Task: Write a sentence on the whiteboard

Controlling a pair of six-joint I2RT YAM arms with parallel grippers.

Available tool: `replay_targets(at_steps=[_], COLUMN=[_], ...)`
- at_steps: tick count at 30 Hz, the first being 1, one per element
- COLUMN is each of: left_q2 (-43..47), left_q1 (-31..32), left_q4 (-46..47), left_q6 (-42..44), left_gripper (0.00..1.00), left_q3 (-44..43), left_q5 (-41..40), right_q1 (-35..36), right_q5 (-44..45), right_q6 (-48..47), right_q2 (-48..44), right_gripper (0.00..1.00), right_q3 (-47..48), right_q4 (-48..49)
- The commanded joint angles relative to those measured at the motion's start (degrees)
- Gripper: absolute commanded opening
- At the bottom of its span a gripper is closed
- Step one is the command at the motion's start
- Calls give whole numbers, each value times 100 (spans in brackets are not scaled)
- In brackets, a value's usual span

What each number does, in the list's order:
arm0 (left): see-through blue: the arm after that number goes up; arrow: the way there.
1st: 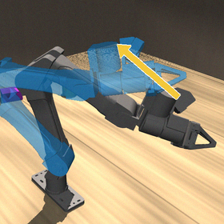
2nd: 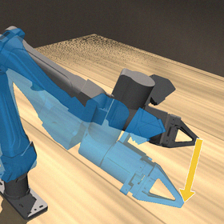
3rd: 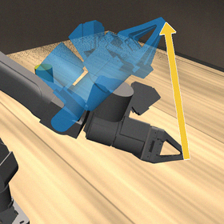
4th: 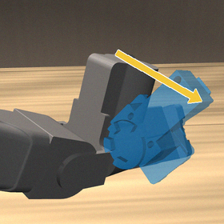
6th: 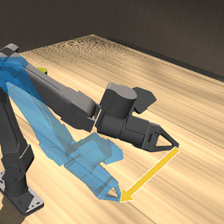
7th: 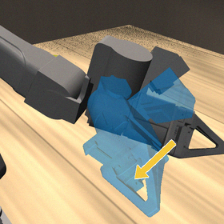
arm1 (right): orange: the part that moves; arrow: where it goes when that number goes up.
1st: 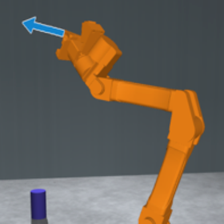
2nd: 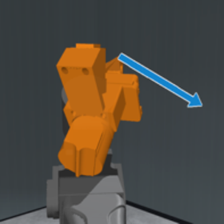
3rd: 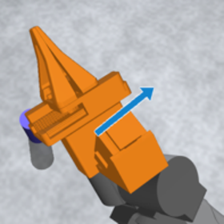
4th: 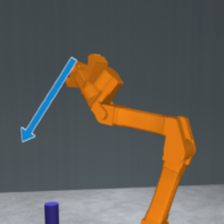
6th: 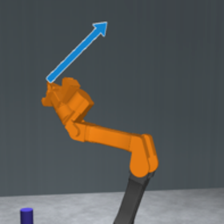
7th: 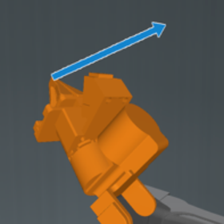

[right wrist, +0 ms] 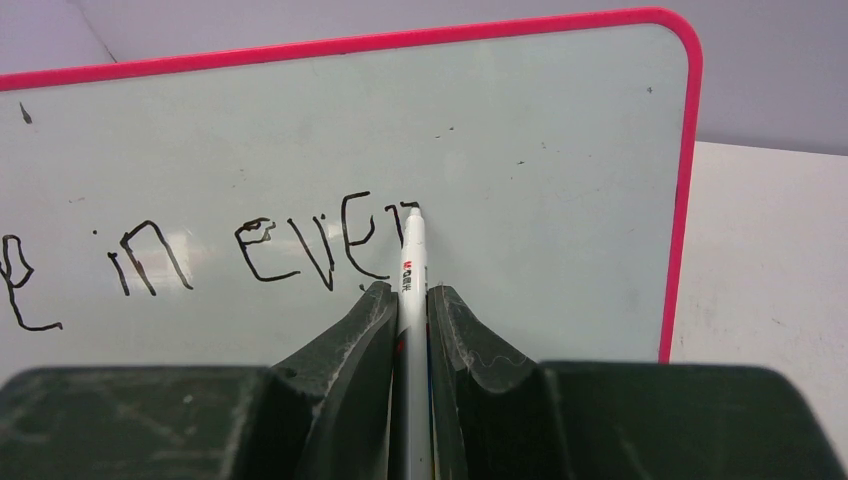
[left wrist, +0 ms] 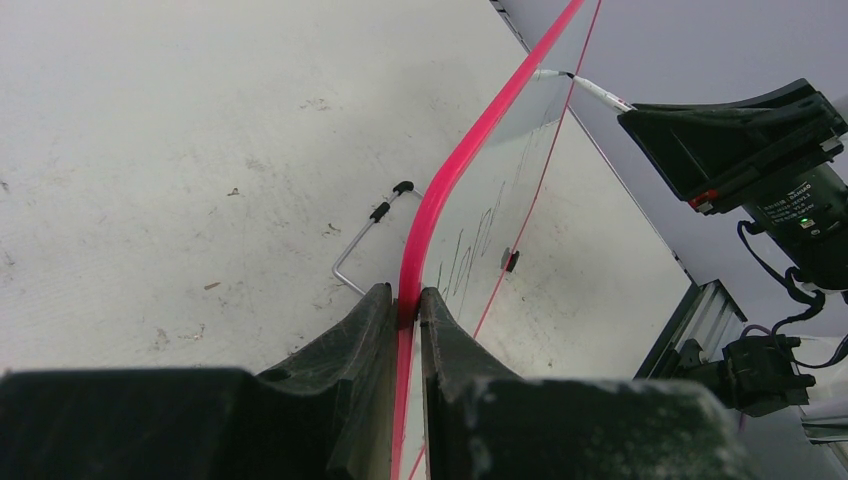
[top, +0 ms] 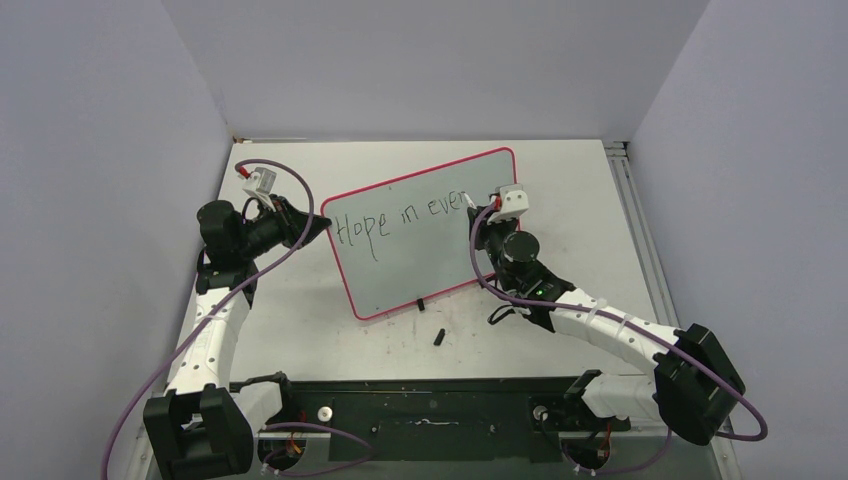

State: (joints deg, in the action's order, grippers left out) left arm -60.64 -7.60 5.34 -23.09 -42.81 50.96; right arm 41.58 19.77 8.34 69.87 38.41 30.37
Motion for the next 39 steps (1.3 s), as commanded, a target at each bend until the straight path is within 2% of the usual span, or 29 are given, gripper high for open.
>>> replay_targets(at_steps=[1, 17, 39], left_q2=[39, 40, 18], left_q1=[76, 82, 78], left_q4=[-199, -190, -175], left_q6=[100, 86, 72], left_gripper=[3, 3, 3], left_q3=[-164, -159, -165], left_q5=[72, 72, 73], right_q1=[-37, -34, -16], right_q5=[87, -261, -163], right_q6=[95, 69, 113], right_q2=[-145, -152, -487], right_gripper=[5, 5, 5], right_q3=[-68, -166, -323], right_q4=[176, 87, -77])
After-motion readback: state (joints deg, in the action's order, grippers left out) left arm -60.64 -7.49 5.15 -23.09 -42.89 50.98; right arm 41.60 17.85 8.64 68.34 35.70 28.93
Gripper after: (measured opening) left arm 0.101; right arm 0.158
